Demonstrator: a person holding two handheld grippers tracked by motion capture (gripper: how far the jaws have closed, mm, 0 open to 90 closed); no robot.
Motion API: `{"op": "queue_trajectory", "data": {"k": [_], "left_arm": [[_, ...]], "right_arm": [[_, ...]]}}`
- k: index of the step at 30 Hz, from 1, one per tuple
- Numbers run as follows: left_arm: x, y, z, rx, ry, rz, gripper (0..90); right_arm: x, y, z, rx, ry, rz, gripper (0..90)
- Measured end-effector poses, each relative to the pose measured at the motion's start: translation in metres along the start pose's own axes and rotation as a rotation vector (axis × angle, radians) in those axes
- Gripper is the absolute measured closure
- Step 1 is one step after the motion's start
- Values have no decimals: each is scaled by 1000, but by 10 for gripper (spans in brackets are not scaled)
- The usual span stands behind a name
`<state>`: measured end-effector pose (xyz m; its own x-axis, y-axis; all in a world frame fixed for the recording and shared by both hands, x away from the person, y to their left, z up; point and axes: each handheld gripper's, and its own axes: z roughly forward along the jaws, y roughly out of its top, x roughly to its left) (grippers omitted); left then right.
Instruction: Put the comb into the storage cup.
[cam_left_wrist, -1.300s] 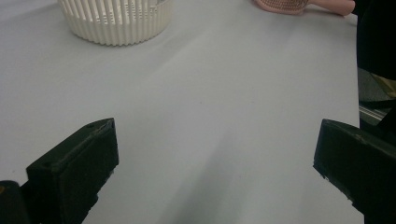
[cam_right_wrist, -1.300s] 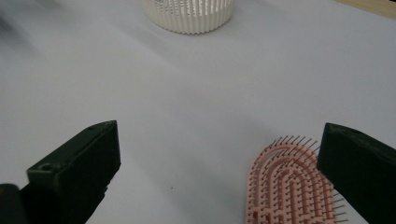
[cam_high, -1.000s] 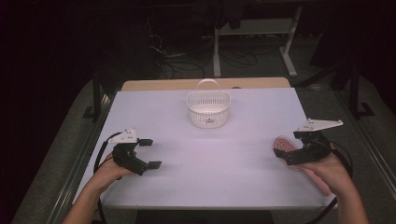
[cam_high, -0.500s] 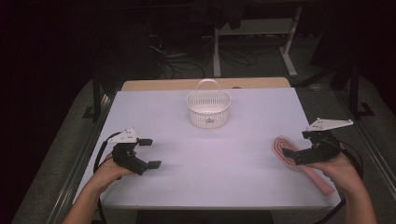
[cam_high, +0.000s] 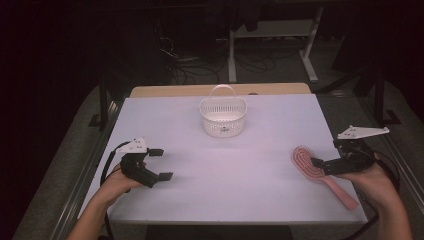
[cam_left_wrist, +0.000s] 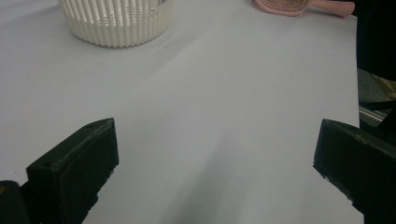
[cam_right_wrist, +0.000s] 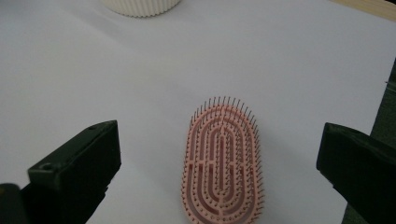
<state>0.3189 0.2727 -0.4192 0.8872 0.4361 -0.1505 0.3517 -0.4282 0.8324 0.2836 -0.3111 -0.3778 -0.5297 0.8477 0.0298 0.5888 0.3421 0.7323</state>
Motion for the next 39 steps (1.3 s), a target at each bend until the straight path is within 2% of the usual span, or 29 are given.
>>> {"op": "queue_trajectory", "data": {"k": [8, 27, 39], "left_arm": [[-1, 0, 1, 2, -1, 0, 1], [-2, 1, 0, 3, -3, 5, 1], [-2, 1, 0, 0, -4, 4, 1]], "right_arm": [[-3, 0, -1, 30, -7, -14, 0], [-10, -8, 11, 198, -26, -28, 0], [-10, -12, 19, 297, -26, -38, 0]]}}
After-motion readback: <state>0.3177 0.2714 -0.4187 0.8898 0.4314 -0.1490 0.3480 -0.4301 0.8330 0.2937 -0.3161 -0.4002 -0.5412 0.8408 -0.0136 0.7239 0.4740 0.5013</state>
